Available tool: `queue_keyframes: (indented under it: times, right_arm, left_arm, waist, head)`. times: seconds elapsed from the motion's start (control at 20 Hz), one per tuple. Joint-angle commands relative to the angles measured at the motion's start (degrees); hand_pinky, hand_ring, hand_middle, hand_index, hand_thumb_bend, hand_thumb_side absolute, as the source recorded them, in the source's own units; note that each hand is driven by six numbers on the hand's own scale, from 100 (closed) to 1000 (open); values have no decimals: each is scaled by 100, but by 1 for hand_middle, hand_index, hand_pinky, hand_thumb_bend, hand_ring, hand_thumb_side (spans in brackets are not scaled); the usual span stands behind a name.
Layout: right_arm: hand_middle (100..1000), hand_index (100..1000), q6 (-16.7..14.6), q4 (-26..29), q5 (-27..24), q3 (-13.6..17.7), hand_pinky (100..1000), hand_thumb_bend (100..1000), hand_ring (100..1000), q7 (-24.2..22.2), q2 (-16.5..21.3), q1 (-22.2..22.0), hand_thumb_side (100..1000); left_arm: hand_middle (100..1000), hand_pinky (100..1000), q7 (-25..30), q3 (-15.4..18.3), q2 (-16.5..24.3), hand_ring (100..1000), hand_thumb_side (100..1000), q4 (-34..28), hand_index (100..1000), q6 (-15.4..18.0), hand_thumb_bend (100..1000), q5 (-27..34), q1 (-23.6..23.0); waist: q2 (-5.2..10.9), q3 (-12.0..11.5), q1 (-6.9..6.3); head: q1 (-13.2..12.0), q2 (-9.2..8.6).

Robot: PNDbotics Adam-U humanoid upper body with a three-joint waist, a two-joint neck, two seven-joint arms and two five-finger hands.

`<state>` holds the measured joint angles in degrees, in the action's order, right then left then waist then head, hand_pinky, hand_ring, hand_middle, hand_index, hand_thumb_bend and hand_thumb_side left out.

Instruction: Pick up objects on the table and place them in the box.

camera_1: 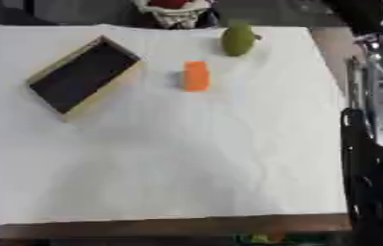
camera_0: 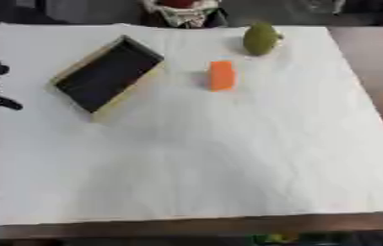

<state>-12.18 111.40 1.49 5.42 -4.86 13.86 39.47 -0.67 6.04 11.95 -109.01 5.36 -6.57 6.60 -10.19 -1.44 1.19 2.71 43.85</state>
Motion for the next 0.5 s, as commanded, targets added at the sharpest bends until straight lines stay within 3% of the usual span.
queue_keyframes:
  times: [0.05, 0.1, 0.15, 0.5]
  right_arm:
    - [800, 965, 114, 38, -145, 144, 801, 100, 810, 215, 183, 379, 221]
    - [796, 962, 184, -77, -205, 194, 799, 100, 807, 281, 197, 517, 350]
    - [794, 961, 262, -204, -278, 246, 798, 100, 805, 348, 215, 655, 387]
    - [774, 942, 909, -1257, -900, 591, 791, 100, 792, 679, 189, 1719, 525]
  left_arm:
    - [702, 491, 49, -33, 62, 916, 712, -44, 801, 21, 100, 28, 45]
    - [702, 491, 56, -40, 63, 916, 712, -42, 801, 23, 100, 35, 45]
    - [702, 491, 63, -47, 66, 916, 712, -38, 801, 24, 100, 40, 41]
    - [702, 492, 116, -92, 97, 916, 711, -13, 801, 34, 100, 58, 62]
  waist:
    - [89, -56, -21]
    - [95, -88, -20]
    - [102, -122, -18]
    - [123, -243, 20]
  head:
    - [100, 27]
    - [126, 27]
    - [150, 27]
    - [269, 27]
